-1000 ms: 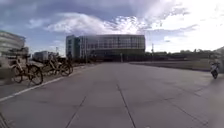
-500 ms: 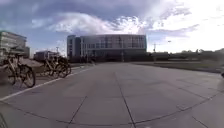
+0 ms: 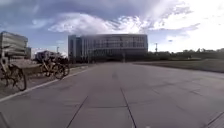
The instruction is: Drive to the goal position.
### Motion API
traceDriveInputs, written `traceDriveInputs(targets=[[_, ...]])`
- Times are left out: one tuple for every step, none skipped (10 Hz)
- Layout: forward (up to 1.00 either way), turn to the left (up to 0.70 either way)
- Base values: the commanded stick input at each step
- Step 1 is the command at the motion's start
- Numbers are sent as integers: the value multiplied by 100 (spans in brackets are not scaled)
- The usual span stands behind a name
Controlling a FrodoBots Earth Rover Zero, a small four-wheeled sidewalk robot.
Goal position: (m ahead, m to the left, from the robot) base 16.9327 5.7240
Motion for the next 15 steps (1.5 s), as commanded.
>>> traceDriveInputs(targets=[[70,0],[70,0],[70,0],[70,0],[70,0],[70,0],[70,0],[70,0],[70,0],[70,0],[70,0],[70,0],[70,-9],[70,-14],[70,-14]])
